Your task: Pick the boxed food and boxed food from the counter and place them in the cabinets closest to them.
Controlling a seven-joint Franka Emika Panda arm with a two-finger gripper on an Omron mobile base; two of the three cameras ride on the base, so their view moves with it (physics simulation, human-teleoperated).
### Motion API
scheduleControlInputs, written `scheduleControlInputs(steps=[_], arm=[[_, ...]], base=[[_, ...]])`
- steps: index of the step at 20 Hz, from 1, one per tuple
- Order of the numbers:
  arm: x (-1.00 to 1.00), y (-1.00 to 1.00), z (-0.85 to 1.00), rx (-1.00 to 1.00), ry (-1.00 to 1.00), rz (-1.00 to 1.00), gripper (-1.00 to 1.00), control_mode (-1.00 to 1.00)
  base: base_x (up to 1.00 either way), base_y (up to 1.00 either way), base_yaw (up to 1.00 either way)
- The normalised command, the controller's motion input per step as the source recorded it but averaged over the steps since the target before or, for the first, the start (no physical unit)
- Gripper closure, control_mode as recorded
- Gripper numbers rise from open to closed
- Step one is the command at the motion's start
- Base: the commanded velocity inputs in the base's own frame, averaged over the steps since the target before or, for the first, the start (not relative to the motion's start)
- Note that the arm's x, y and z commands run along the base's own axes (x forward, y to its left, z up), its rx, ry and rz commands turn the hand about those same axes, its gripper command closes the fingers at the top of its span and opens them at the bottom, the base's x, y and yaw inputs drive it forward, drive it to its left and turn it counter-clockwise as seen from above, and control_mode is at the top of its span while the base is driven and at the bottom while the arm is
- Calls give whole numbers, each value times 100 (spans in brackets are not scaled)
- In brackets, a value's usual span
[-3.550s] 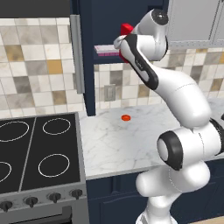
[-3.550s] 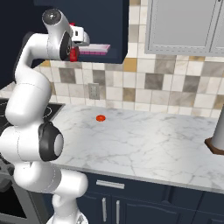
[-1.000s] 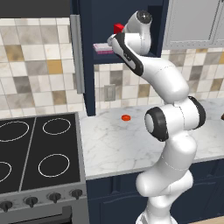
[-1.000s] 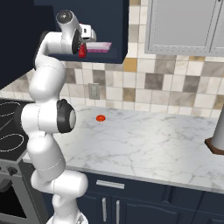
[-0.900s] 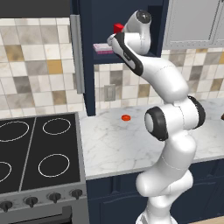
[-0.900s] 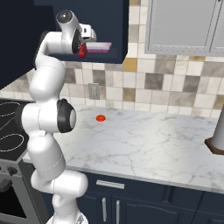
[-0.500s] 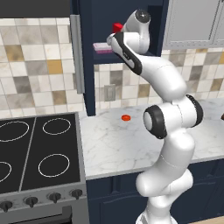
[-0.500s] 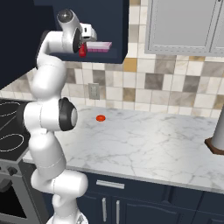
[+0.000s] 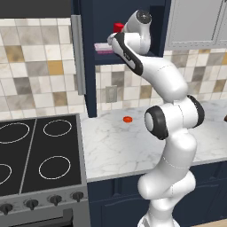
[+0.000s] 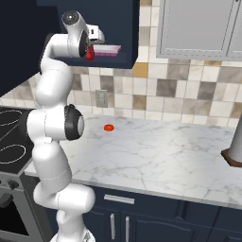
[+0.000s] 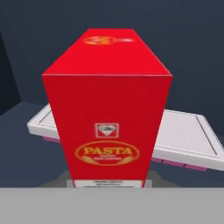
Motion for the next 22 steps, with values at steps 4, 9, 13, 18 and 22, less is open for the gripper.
scheduleControlInputs(steps=[4, 9, 13, 18, 22], arm=[[18, 3, -13, 0, -1, 0, -100, -100], [2, 0, -6, 0, -1, 0, -100, -100], [-19, -8, 0, 0, 0, -1, -100, -100], [-36, -14, 0, 0, 0, -5, -100, -100], [-59, -17, 0, 0, 0, -7, -100, -100]], base=[[0, 0, 0], [0, 0, 0], [0, 0, 0], [0, 0, 0], [0, 0, 0]])
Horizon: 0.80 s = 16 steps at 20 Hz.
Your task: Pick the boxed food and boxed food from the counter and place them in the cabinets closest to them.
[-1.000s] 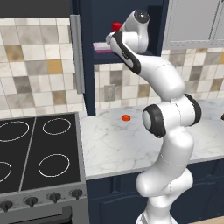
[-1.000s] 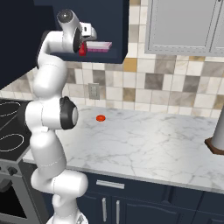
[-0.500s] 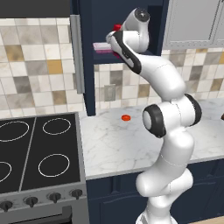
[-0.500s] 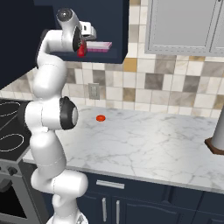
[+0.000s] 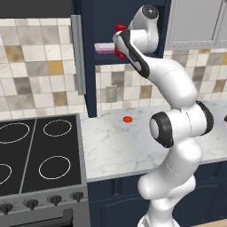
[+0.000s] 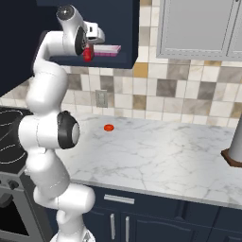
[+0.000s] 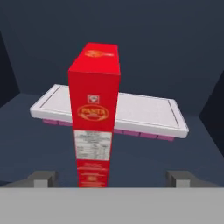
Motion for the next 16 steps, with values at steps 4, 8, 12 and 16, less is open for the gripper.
scheduleControlInputs(steps=[4, 8, 12, 16], arm=[[-86, -16, -8, -3, -3, -4, -100, -100], [-97, -18, -12, -1, -5, -2, -100, -100], [-100, -27, -21, 0, -9, -1, -100, -100], [-100, -29, -27, 0, -12, -1, -100, -100]], base=[[0, 0, 0], [0, 0, 0], [0, 0, 0], [0, 0, 0]])
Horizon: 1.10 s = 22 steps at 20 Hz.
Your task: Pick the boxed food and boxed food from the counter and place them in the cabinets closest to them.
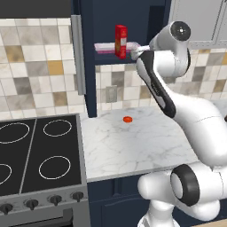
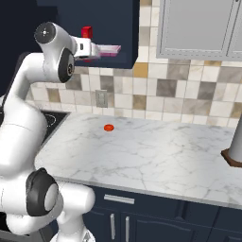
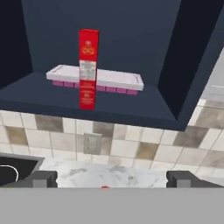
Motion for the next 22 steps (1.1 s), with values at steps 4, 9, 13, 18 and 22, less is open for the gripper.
scheduleControlInputs(steps=[4, 9, 13, 18, 22], arm=[[-100, -31, -32, 0, -13, 0, -100, -100], [-100, -34, -31, 0, -14, 0, -100, -100], [-100, -30, -36, 0, -12, -1, -100, -100], [-100, -24, -52, -2, -11, 0, -100, -100], [-92, -36, -37, 0, -14, 0, -100, -100]], base=[[0, 0, 0], [0, 0, 0], [0, 0, 0], [0, 0, 0], [0, 0, 0]])
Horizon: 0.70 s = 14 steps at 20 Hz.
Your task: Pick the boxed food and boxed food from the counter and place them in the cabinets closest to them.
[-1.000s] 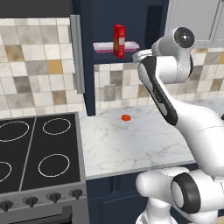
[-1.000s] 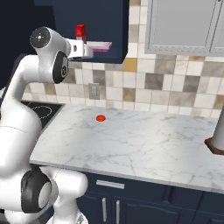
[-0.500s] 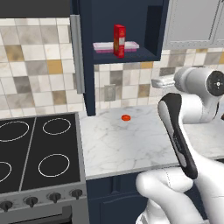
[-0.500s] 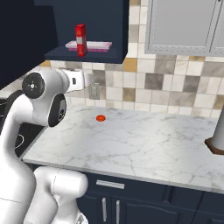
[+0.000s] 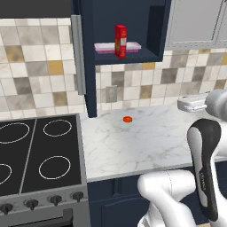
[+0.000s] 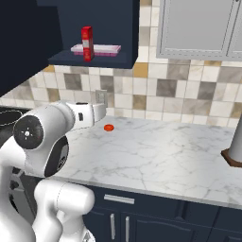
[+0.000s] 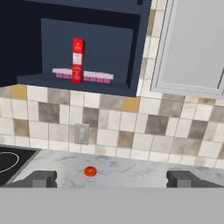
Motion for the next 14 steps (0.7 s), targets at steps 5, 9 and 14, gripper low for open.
scheduleControlInputs(steps=[5, 9, 14], arm=[[-11, -7, -2, 0, -2, 0, -100, -100], [0, 0, 0, 0, 0, 0, -100, -100], [0, 0, 0, 0, 0, 0, -100, -100]], base=[[0, 0, 0], [0, 0, 0], [0, 0, 0]])
